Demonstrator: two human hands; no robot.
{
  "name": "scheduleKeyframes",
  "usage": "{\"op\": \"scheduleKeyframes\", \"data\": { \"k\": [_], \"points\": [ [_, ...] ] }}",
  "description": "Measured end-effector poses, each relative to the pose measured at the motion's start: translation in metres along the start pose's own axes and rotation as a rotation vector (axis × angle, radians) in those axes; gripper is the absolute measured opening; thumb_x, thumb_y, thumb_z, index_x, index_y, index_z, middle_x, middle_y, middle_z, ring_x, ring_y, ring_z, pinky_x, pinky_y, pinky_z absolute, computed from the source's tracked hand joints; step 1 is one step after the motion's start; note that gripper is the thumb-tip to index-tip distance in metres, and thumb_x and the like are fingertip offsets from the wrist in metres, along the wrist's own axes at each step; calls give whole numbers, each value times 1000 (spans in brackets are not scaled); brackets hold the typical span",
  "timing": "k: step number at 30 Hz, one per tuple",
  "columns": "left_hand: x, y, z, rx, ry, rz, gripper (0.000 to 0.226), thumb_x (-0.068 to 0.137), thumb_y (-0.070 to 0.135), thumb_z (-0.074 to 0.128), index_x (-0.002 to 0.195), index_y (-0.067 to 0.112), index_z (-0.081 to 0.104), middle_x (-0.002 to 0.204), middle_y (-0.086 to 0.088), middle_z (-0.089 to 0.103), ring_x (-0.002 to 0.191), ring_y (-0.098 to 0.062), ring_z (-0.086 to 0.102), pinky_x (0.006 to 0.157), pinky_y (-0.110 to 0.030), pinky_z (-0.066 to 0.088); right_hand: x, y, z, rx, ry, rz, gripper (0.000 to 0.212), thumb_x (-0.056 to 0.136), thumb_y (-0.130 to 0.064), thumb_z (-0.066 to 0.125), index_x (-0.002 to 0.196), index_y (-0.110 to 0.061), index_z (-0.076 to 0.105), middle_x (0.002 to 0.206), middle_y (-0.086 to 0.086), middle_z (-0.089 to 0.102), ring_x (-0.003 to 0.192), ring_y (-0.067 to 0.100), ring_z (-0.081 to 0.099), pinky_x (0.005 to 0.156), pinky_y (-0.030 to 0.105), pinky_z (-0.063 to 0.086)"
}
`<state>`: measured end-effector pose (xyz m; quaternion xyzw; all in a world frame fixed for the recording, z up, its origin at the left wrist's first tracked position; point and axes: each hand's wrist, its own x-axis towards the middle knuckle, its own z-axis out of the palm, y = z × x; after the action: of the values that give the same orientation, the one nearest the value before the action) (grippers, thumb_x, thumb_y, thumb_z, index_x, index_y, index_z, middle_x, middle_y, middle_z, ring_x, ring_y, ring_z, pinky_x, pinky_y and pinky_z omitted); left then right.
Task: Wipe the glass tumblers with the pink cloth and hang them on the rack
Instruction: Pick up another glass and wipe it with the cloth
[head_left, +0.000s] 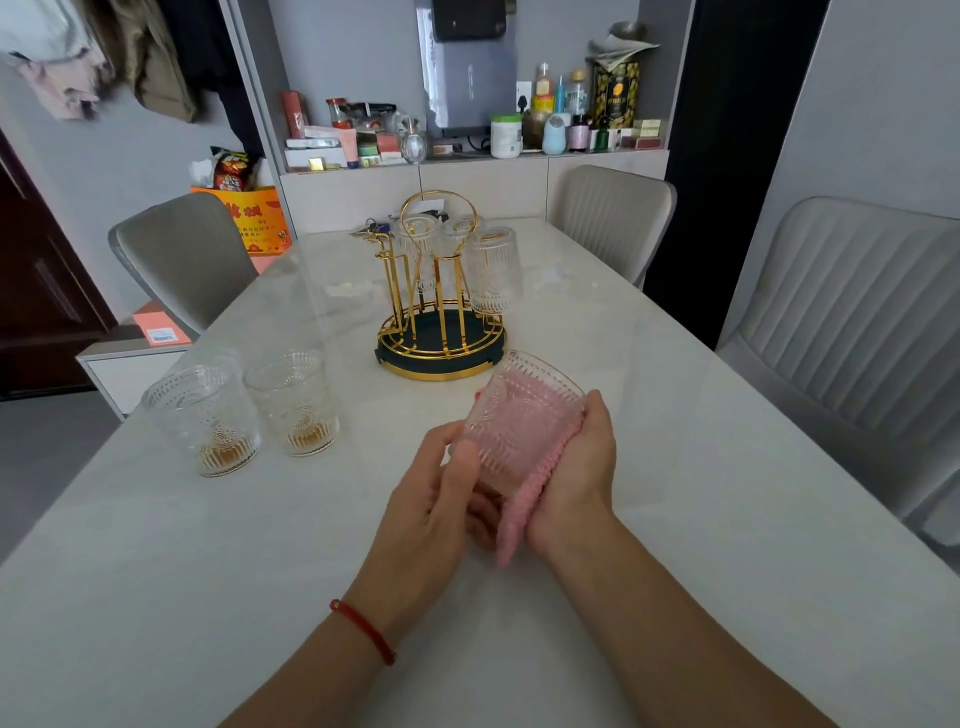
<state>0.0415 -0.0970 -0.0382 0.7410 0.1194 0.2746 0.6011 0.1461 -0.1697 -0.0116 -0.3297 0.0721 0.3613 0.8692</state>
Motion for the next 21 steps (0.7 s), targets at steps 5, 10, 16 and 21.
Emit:
{"op": "scheduleKeyframes", "data": {
  "k": [5,10,16,21],
  "points": [
    [-3,-2,6,169,79,63,43,95,56,60,132,41,44,99,15,66,85,-16,72,72,-38,63,1,4,2,16,61,-27,77,95,-75,33,140,-21,61,130,21,69,115,47,65,98,65,53],
    [-3,4,3,145,109,119,28,101,57,50,107,30,49,76,-7,70,61,-23,66,54,-40,56,-6,4,6,3,8,-31,69,99,-70,35,123,-17,72,107,21,78,99,43,71,85,51,61],
    [1,-1,0,274,103,96,49,104,63,29,113,25,59,78,-4,68,69,-20,67,64,-39,56,-2,4,4,-24,44,-19,68,96,-72,38,126,-21,71,120,20,74,110,45,67,98,59,54],
    [-2,1,4,187,148,107,39,89,53,69,120,41,50,95,10,66,80,-16,72,65,-31,62,-3,4,3,7,8,-11,72,98,-72,34,130,-16,67,121,26,72,111,50,66,102,69,48]
  ]
}}
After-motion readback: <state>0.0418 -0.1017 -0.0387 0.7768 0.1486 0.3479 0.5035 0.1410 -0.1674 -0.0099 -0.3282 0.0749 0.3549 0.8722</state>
